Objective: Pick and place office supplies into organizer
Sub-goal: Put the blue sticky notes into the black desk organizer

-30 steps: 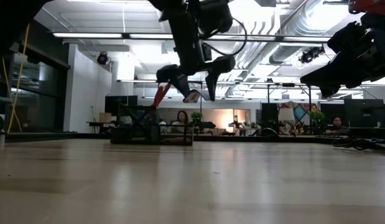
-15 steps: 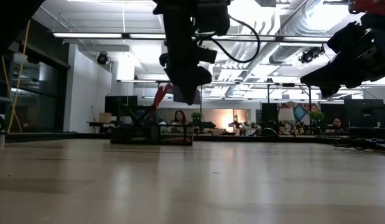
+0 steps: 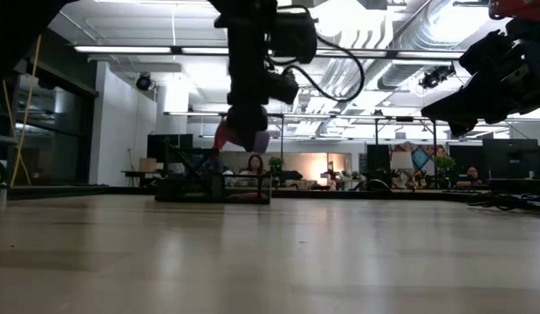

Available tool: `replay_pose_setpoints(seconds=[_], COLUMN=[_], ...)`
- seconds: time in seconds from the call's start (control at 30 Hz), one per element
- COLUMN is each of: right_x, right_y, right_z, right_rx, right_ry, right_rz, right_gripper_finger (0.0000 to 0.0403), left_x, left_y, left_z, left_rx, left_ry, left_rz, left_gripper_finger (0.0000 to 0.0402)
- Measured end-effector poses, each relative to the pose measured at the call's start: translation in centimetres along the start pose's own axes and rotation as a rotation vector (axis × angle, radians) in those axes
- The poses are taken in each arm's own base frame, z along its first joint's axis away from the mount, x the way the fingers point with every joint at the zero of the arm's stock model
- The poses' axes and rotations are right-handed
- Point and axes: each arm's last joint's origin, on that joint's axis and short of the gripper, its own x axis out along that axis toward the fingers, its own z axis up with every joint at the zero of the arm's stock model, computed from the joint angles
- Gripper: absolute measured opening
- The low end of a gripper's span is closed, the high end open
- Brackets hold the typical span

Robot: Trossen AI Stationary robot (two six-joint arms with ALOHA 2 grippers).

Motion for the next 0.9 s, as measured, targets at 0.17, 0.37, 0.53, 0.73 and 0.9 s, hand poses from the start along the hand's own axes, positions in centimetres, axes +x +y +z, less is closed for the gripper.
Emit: replay_pose_setpoints(seconds=[0.17,0.37,0.53,0.73,0.9], right_x=[0.0,0.0,0.0,0.0,0.0], right_y=[0.0,0.0,0.0,0.0,0.0], right_z=[0.0,0.0,0.0,0.0,0.0], right_rx=[0.000,0.000,0.000,0.000,0.000], right_ry=[0.000,0.000,0.000,0.000,0.000], right_rz=[0.000,0.000,0.000,0.000,0.000], right_gripper_finger=[0.0000,0.0000,0.0000,0.0000,0.0000], left_x=[0.6,0.6,0.6,1.2,1.8], left_y=[0.6,0.7,0.5,0.3,0.1], left_z=[0.2,0.8,1.0,1.0,1.2], left_rx=[0.139,0.122,0.121,0.136,0.156], left_ry=[-0.011,-0.067,-0.100,-0.083,-0.090], left_rz=[-0.019,-0.023,-0.082,-0.116,-0.152], left_gripper_finger=[0.0276,0.0276,0.0276,0.0276,0.0276])
